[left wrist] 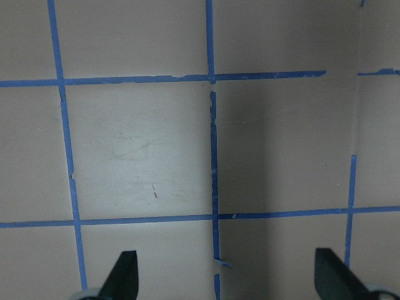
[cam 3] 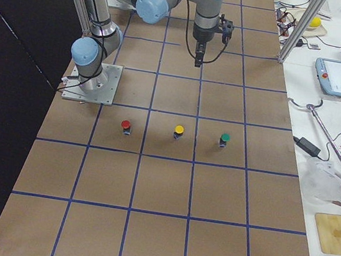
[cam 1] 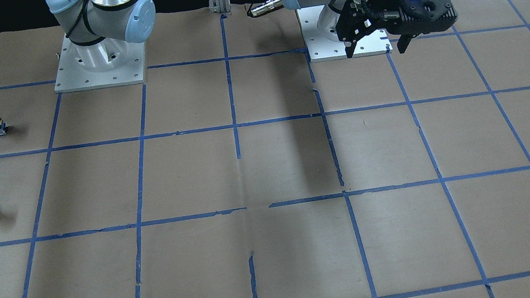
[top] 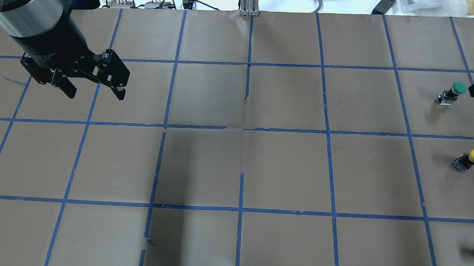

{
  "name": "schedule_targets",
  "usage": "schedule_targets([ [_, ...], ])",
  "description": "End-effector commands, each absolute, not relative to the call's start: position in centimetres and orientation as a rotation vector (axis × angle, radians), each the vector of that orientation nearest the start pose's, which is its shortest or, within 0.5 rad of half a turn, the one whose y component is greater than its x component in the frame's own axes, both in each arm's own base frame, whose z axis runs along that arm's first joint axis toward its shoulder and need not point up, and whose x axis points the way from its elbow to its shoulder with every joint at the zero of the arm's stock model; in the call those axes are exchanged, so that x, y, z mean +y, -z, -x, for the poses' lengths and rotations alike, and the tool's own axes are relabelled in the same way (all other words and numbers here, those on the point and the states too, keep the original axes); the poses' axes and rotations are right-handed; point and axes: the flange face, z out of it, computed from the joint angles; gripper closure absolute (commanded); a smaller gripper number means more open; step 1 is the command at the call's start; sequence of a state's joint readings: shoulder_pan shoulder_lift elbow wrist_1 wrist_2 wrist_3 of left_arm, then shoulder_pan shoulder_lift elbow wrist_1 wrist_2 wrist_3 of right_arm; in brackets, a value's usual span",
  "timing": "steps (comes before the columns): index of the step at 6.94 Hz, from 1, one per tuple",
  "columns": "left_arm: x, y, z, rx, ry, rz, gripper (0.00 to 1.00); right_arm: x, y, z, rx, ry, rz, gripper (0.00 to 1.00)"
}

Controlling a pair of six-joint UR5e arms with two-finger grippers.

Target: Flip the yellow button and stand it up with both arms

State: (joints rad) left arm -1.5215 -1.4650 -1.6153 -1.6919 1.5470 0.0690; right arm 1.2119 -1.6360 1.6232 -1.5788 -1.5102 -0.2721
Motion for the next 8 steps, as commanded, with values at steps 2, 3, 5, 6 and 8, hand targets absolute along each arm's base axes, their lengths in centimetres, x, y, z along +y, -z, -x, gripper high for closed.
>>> schedule_targets([
  [2, -44.6, -49.8, 11.4, 3.167, -0.151, -0.030, 0.02, -46.8, -48.7, -8.7, 3.089, -0.001, -0.384, 0.00],
  [3, -44.5, -50.7, 11.4, 3.165, -0.122, -0.030, 0.02, -46.3, -48.5, -10.7, 3.110, -0.003, -0.348, 0.00],
  [5, -44.5, -50.9, 11.1, 3.135, -0.112, -0.032, 0.02, -45.9, -49.1, -11.0, 3.109, 0.008, -0.337, 0.00],
  [6, -44.7, -51.0, 11.0, 3.133, -0.109, -0.032, 0.02, -45.5, -49.8, -11.1, 3.108, 0.020, -0.332, 0.00],
  [8, -44.5, -51.3, 11.1, 3.133, -0.095, -0.032, 0.02, -44.8, -50.1, -11.0, 3.112, 0.035, -0.333, 0.00],
])
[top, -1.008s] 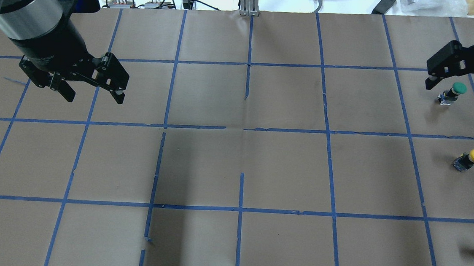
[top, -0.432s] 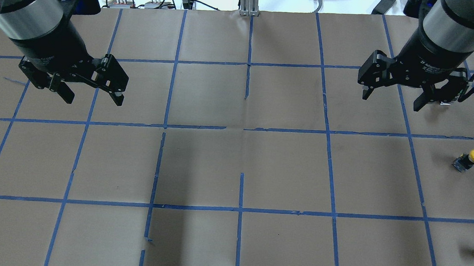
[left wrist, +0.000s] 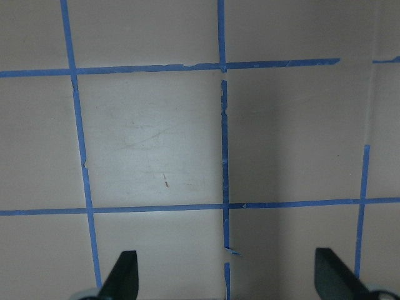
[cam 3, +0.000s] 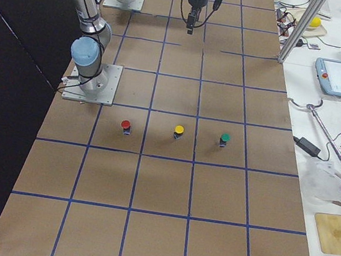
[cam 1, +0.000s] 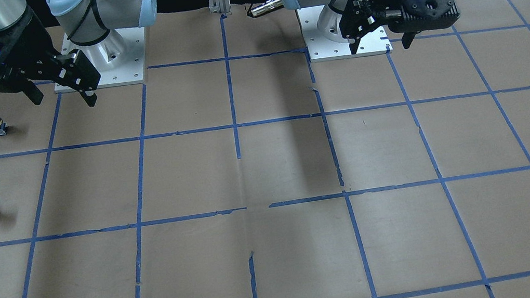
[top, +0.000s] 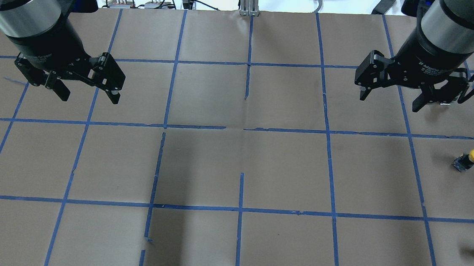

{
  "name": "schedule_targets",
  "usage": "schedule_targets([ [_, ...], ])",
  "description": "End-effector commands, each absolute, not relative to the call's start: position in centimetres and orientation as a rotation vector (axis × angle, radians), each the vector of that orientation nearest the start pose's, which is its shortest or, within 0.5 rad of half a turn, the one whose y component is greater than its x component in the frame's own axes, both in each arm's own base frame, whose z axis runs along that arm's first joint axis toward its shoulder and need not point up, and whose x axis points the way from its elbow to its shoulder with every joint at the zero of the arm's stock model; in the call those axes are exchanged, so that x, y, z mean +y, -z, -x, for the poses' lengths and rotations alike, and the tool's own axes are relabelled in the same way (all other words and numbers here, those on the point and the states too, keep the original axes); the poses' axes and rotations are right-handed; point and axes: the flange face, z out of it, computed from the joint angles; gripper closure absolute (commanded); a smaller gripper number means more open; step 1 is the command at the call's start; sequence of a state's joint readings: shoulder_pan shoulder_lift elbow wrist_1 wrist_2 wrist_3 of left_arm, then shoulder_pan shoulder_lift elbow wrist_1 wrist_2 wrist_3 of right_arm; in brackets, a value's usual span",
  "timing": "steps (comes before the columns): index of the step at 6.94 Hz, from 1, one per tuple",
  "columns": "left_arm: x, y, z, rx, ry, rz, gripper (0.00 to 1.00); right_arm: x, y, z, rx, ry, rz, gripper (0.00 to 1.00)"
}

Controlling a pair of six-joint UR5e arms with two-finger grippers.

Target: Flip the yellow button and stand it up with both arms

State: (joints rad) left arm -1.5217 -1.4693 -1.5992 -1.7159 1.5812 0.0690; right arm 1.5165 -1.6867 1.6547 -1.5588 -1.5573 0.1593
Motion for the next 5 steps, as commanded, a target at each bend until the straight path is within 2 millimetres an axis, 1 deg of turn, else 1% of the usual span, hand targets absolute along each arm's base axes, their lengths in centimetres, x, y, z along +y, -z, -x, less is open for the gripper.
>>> schedule_targets([
  [1, -44.8, -49.9, 10.9, 3.132, -0.126, -0.027, 0.02, -44.8, -50.1, -11.0, 3.116, 0.035, -0.333, 0.00],
  [4, -45.0, -51.0, 10.8, 3.135, -0.092, -0.024, 0.02, -45.0, -50.1, -11.0, 3.117, 0.045, -0.334, 0.00],
  [5, -44.9, -51.3, 11.1, 3.142, -0.082, -0.031, 0.01, -45.0, -50.1, -11.0, 3.118, 0.043, -0.331, 0.00],
])
